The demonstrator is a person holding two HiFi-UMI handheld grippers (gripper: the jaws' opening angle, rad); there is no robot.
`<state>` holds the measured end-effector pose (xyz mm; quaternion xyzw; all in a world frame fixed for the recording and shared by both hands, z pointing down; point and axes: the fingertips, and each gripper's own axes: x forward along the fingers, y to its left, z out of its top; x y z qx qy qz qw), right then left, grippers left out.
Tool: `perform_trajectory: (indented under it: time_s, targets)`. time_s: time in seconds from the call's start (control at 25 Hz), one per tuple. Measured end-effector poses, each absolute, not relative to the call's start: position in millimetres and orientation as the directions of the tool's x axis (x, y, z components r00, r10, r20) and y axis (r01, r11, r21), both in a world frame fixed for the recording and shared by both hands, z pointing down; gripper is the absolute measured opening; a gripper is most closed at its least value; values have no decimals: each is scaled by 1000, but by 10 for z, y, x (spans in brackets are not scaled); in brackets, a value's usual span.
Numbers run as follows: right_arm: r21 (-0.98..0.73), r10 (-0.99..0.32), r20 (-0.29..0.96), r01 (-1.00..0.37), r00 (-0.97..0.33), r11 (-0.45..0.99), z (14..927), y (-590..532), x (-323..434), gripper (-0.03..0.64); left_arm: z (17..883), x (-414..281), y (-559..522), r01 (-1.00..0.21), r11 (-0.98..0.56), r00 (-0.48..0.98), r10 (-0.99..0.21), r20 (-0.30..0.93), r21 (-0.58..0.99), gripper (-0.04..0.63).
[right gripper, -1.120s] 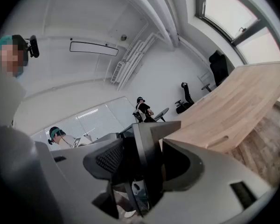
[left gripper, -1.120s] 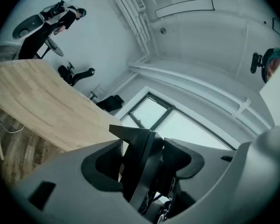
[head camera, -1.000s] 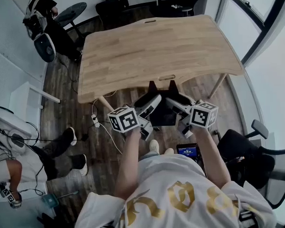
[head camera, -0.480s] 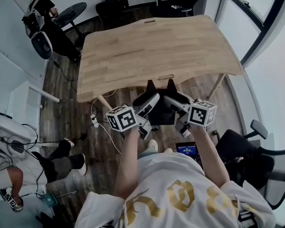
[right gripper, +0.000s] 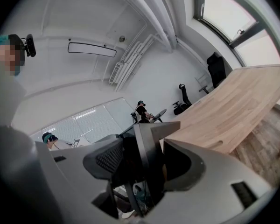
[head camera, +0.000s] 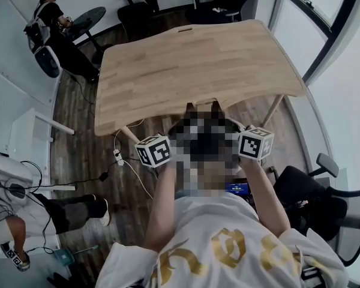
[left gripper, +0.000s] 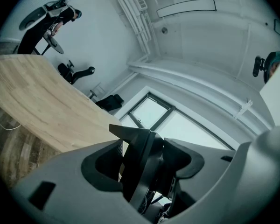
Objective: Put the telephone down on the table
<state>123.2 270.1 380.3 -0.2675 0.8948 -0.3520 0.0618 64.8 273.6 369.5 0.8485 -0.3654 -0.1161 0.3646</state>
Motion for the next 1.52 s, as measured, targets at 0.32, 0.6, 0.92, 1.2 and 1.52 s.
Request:
perform_trajectory:
  time_s: [0.32,0.6,0.92,1.2,1.52]
  targets:
    - [-672,-510,100,-436,-854,598,3970,2178,1053,242,3868,465,2213,-542,-443,695,-714,85,714,256]
    - [-673,-529,128,-466,-839,575,4023,1371,838,244,3931,251,1396,-518,-439,708,-702,80,734,256]
    - [-668,-548,168,-503,-819,548,4034,462,482,242,3955,-107,460,-481,-453,734,-676,63,750,256]
    - [-688,-580,179,-523,-795,504,4148,-173,189,242,4058,-399,-203,-469,-455,760,-644,84,757,256]
    - [-690,-598,188,-538,-779,484,4184,-524,109,242,4099,-474,-569,-453,-459,778,-623,87,764,256]
